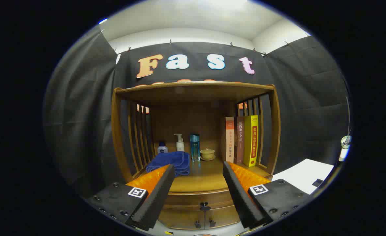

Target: Pull open the drawer, take out the items inside it, and place them on the countertop above the cabinet.

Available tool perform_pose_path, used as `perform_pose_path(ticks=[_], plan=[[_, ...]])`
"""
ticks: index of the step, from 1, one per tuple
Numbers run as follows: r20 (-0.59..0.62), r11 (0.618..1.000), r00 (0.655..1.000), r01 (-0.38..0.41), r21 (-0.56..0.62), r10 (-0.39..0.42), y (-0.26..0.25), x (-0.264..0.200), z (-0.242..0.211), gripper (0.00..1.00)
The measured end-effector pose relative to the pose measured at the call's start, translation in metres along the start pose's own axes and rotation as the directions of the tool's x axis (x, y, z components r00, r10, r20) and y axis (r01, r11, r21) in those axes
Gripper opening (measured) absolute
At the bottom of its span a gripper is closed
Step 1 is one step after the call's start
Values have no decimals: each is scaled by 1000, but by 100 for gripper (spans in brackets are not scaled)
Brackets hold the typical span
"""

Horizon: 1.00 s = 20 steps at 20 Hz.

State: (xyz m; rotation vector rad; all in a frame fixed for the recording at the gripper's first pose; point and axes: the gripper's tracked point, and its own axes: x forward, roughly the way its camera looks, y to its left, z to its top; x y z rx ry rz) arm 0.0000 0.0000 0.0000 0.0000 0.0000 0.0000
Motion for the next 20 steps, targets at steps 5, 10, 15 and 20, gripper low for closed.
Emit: perform_pose_path(ticks=[5, 10, 15, 20], plan=[[7, 1000, 1000, -2, -10, 2, 2, -2, 7, 98], [5, 1000, 1000, 6, 0, -6, 1, 0, 9, 98], [-5, 1000, 1000, 6, 26, -6, 1, 1, 8, 98], [1, 1000, 1000, -4, 20, 4, 3, 1, 7, 98]])
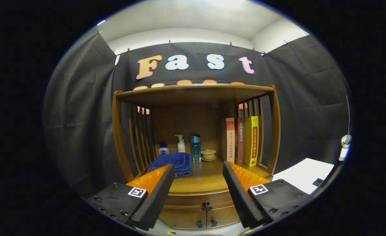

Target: Pull open the drawer, take out the items inside it, and place them on the countertop above the cabinet.

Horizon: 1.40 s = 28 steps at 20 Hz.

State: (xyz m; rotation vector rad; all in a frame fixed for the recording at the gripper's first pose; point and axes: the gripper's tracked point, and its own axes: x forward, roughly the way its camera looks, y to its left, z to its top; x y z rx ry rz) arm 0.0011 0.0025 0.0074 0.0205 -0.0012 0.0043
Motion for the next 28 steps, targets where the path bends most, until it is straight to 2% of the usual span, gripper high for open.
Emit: perform_pose_path(ticks=[7, 25, 28], plan=[[1, 1000, 1000, 1, 9, -1, -3, 10, -32, 98], [-137, 997, 988, 71, -11, -72, -48, 51, -218, 98], [-173, 998, 983, 64, -30, -68, -51, 56, -246, 99]])
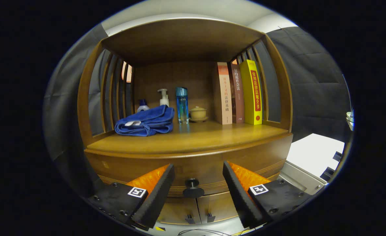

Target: Pull open the drawer, take out the items inside it, and place them on the countertop above the cabinet.

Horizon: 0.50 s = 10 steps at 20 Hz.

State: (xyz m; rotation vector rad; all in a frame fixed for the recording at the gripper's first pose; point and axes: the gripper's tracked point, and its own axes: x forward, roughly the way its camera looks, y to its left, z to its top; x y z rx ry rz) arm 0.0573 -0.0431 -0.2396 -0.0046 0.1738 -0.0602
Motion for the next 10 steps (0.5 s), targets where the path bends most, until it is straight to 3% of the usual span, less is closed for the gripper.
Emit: perform_pose_path(ticks=[6, 8, 10], plan=[[-58, 999, 998, -12, -51, 9, 5, 6, -39, 98], [-59, 999, 998, -22, -47, 19, 10, 8, -41, 93], [-72, 998, 997, -19, -60, 15, 9, 12, -46, 80]])
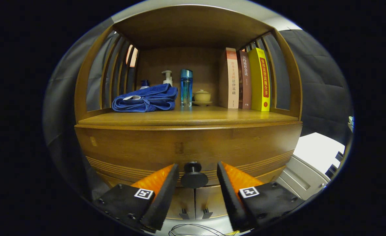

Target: Pull open the drawer, take out the items inside it, and place them on the countertop above the cabinet.

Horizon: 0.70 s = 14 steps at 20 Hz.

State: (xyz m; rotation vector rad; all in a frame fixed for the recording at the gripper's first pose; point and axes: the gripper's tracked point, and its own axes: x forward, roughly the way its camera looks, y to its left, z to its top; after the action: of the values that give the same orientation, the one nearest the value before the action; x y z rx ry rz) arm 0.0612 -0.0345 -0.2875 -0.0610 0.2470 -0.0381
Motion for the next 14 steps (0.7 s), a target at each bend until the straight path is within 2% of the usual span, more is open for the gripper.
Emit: perform_pose_path(ticks=[2, 3, 5, 8, 11, 14], plan=[[-23, 1000, 1000, -12, 13, 13, 5, 5, -7, 70], [-38, 1000, 999, -9, 10, 9, 4, 9, -12, 68], [-36, 1000, 999, -12, 14, 12, 6, 7, -10, 56], [-60, 999, 998, -17, 40, 20, 6, 3, -14, 52], [-69, 1000, 997, -29, -1, 29, 6, -6, -15, 46], [-87, 999, 995, -40, -9, 39, 6, -22, -16, 47]])
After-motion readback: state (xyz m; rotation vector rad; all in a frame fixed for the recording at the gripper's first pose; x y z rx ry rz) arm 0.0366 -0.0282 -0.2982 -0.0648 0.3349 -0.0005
